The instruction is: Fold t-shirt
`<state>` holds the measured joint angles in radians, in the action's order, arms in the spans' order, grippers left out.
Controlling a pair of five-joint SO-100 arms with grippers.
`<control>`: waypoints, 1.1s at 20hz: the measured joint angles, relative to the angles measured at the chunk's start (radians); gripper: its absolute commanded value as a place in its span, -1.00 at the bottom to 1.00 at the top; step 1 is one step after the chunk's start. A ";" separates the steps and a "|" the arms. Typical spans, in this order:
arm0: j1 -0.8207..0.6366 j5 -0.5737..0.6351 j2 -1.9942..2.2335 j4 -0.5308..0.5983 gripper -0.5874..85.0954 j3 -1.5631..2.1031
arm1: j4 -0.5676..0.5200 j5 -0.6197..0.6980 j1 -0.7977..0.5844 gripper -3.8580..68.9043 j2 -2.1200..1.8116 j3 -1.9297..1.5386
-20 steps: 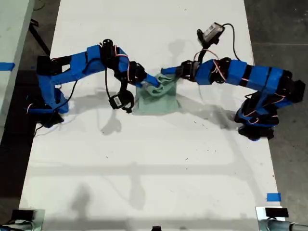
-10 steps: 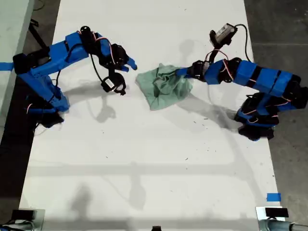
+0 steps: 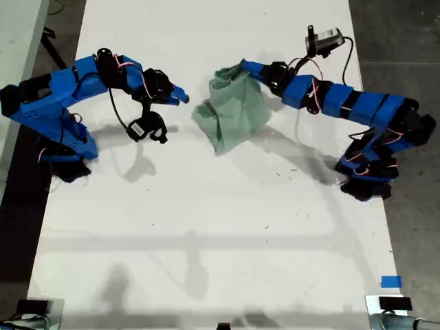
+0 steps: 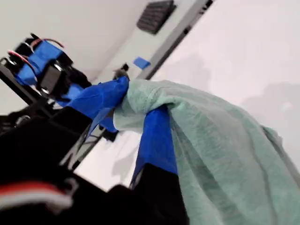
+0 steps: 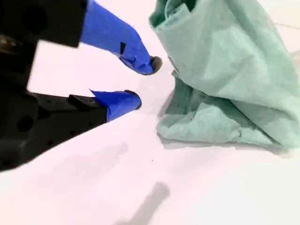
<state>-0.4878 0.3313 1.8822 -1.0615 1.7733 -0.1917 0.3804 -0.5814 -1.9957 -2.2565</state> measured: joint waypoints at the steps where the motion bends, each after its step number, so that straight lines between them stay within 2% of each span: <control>1: 0.003 0.000 0.009 0.000 -0.80 0.015 | 0.020 0.025 0.000 -0.38 -0.015 -0.002; 2: 0.003 0.000 0.020 0.006 -0.80 0.031 | 0.057 0.048 0.002 -0.14 -0.020 -0.002; 3: 0.005 0.000 0.028 0.012 -0.80 0.046 | 0.114 0.061 0.002 0.01 -0.021 0.003; 5: 0.014 -0.002 0.029 0.031 -0.80 0.057 | 0.242 0.106 0.020 0.16 -0.020 0.029; 7: 0.031 -0.011 0.031 0.040 -0.81 0.057 | 0.345 0.163 0.064 0.19 -0.020 0.086; 10: 0.037 -0.018 0.031 0.043 -0.81 0.077 | 0.342 0.195 0.110 0.15 -0.020 0.100; 13: 0.043 -0.026 0.044 0.046 -0.81 0.106 | 0.334 0.150 0.092 -0.09 -0.057 0.100; 16: 0.043 -0.028 0.091 0.046 -0.81 0.166 | 0.364 0.101 0.034 -0.52 -0.270 -0.046; 19: 0.043 -0.028 0.172 0.084 -0.88 0.279 | 0.512 0.049 0.003 -0.87 -0.647 -0.328; 22: 0.043 -0.037 0.273 0.155 -0.97 0.448 | 0.798 0.011 0.000 -0.93 -1.089 -0.529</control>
<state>-0.4449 0.2945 2.1552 -0.9066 2.2212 0.6059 0.3912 -0.5814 -3.0848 -2.7857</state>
